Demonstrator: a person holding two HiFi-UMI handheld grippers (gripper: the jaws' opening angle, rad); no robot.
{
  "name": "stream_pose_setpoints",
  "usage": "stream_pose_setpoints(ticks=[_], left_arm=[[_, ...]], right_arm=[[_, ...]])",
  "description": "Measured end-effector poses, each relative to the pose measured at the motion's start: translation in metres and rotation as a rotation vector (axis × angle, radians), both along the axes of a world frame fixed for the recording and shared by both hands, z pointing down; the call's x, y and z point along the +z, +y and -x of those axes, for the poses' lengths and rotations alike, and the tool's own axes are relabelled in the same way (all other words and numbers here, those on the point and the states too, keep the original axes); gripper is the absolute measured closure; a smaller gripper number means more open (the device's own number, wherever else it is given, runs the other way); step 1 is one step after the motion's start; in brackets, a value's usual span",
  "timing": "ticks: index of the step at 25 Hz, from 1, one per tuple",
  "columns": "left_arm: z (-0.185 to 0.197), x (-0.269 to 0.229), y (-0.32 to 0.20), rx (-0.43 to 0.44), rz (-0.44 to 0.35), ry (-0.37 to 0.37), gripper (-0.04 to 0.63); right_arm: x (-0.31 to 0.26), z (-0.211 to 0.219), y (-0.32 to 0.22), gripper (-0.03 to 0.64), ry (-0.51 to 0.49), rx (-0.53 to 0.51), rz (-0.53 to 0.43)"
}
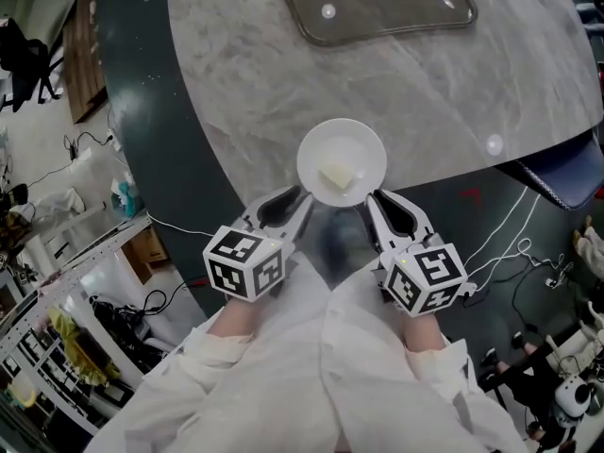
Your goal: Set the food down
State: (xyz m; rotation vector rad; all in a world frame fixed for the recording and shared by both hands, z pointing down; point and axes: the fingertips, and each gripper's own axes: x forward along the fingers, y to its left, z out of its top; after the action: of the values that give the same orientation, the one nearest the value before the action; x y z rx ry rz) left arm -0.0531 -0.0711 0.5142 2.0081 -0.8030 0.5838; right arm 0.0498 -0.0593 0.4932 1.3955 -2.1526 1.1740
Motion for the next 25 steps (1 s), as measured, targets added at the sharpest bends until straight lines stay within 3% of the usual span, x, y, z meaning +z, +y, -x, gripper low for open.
stream_pose_setpoints(ticks=[4,6,25], left_arm=[[0.003,0.003,-0.003,-0.005,0.006,-0.012,0.491],[0.005,0.005,-0.005,-0.008,0.007,-0.02,0.48],[-0.003,0.014,-0.011,-0.017,0.057,-0.015,0.468]], right_arm=[[0.004,-0.005,-0.001,0.603,0.015,0.027,0.01],[0.005,-0.007,-0.002,0.517,0.02,0.039,0.018],[0.03,-0.015,-0.001,0.51,0.01,0.081,0.102]])
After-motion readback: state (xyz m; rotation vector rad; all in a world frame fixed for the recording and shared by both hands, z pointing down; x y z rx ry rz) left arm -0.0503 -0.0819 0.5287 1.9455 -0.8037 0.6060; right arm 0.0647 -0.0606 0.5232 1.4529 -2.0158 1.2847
